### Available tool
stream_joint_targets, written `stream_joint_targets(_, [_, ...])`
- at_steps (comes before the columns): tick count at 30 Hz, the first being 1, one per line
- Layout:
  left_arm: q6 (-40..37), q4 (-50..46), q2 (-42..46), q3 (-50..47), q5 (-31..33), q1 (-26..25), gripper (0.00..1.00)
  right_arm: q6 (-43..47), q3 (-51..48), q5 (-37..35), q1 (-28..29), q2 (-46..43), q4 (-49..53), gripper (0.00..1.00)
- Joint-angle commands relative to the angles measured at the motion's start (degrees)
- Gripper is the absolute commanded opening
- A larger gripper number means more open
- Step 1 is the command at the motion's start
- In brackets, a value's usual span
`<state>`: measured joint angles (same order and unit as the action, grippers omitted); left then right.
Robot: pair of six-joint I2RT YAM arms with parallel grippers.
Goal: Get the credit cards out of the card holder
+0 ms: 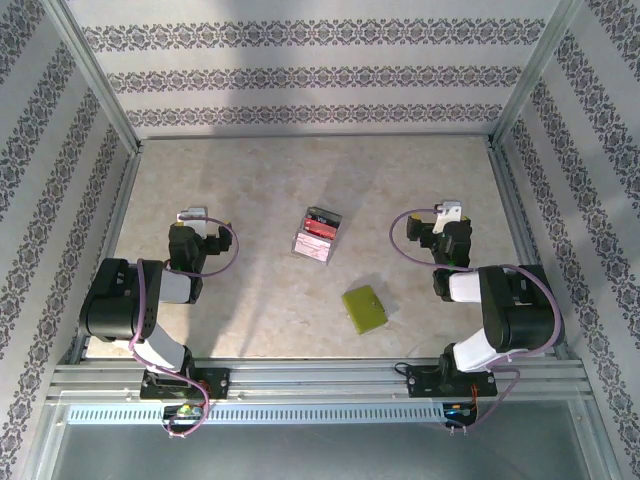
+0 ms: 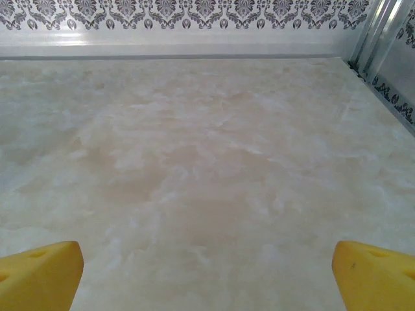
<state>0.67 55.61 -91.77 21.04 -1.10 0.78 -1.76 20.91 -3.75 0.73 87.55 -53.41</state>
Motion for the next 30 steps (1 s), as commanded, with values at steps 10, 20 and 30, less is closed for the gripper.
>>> stream_joint_targets(10, [-0.13,-0.78,0.54,0.94,-0.59,0.1,1.0,-0.36,0.54,0.49,0.28,0.09,-1.26,0.98])
stream_joint_targets(20, [-0.04,-0.78,0.49,1.01,-0.57,0.1,1.0,-0.75,0.54,1.15,-0.14,0.13,-1.17,0.98])
stream_joint_targets(30, [-0.13,-4.85,6.18,0.94,-0.4,0.1,1.0,-1.15,3.02,2.31,-0.73,-7.83,9.63,0.98])
